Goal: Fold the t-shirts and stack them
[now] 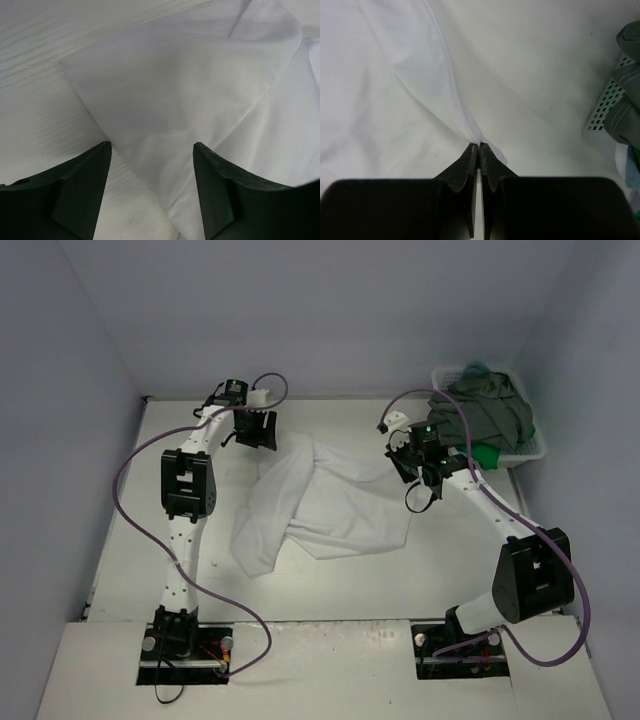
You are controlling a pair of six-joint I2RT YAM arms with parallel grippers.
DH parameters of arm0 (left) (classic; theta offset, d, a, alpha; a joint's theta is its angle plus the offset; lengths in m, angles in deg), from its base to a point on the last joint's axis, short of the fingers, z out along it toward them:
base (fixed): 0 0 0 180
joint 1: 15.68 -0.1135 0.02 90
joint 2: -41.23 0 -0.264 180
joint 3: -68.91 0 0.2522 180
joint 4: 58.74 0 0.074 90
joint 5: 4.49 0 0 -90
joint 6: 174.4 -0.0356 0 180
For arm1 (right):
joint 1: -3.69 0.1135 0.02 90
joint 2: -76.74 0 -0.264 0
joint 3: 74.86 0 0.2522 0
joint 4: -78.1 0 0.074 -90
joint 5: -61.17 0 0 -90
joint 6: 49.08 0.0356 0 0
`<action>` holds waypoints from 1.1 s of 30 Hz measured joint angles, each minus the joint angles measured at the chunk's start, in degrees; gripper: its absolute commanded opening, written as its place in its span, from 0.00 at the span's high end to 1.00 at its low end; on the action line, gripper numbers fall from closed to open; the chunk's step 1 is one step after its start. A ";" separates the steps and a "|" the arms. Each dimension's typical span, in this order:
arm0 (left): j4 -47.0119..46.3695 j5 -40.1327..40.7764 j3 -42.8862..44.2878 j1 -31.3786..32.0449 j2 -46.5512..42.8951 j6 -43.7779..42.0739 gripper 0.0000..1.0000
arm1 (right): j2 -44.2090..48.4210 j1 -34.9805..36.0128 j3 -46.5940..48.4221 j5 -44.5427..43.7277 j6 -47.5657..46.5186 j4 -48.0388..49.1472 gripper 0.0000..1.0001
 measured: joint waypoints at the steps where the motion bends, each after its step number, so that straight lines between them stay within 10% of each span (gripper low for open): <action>1: -0.15 -0.02 -0.11 0.22 0.02 0.00 0.44 | 0.00 0.00 0.00 0.02 0.02 0.00 1.00; 10: -0.59 0.04 -0.46 4.17 0.02 0.02 0.58 | 0.37 0.00 0.00 0.68 0.07 -0.04 1.00; 18: 0.00 0.57 -0.42 5.86 0.50 0.44 1.00 | 1.68 0.00 0.00 1.27 0.09 -0.11 1.00; 33: -0.61 8.37 -9.05 2.93 -6.16 -0.13 1.00 | 5.25 0.00 -2.64 1.33 0.04 -1.60 1.00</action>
